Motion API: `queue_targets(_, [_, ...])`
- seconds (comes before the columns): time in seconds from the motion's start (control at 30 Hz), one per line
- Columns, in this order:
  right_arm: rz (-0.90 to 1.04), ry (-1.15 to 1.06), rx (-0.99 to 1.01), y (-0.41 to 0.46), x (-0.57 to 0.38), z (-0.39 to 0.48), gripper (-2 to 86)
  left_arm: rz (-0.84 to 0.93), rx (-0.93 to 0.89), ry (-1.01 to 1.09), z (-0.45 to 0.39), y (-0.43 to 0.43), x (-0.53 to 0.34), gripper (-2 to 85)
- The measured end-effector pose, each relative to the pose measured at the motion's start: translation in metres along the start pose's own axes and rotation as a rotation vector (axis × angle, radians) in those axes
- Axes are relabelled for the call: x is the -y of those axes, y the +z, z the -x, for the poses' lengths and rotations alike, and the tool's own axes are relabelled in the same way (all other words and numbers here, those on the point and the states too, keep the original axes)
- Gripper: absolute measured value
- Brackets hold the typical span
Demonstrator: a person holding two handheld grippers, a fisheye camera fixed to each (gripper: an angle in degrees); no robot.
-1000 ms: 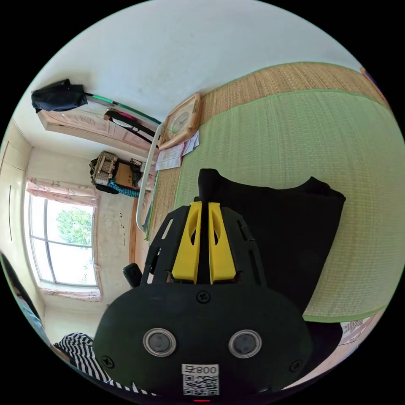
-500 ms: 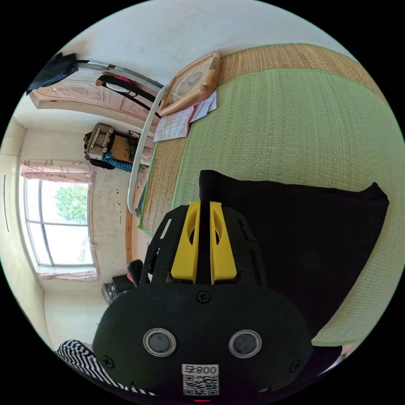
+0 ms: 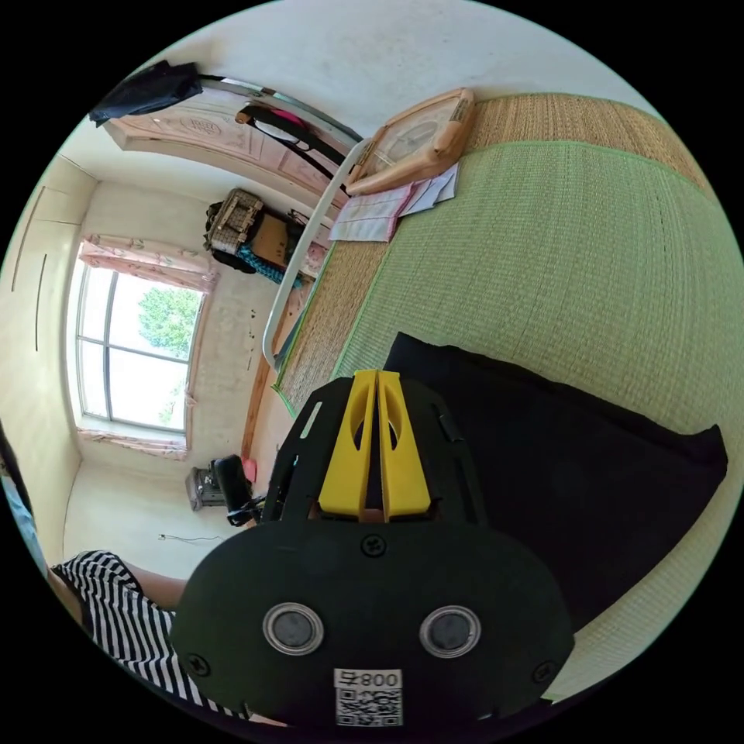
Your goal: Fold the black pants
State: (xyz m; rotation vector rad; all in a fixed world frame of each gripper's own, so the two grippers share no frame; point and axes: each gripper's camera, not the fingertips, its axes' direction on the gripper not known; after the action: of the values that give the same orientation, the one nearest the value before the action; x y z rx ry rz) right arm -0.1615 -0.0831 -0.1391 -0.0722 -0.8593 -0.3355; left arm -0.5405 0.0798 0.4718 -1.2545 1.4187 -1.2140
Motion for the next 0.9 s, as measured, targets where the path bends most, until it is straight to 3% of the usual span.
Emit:
queue_targets(0.1, [0.066, -0.019, -0.077, 0.024, 0.023, 0.008, 0.0, 0.063, 0.056, 0.095, -0.018, 0.016, 0.014, 0.1])
queue_targets(0.23, [0.172, -0.048, -0.198, 0.061, 0.046, 0.016, 0.0, 0.196, 0.261, 0.083, -0.015, 0.046, 0.024, 0.0])
queue_targets(0.6, [0.201, -0.174, -0.294, 0.085, 0.055, 0.037, 0.1, 0.219, 0.291, 0.131, -0.031, 0.057, 0.024, 0.0])
queue_targets(0.77, [0.098, -0.195, -0.277, 0.060, 0.053, 0.041, 0.1, 0.177, 0.255, 0.203, -0.053, 0.054, 0.021, 0.1])
queue_targets(0.9, [0.199, -0.122, -0.264, 0.076, 0.060, 0.015, 0.1, 0.263, 0.272, 0.138, -0.048, 0.075, 0.019, 0.1])
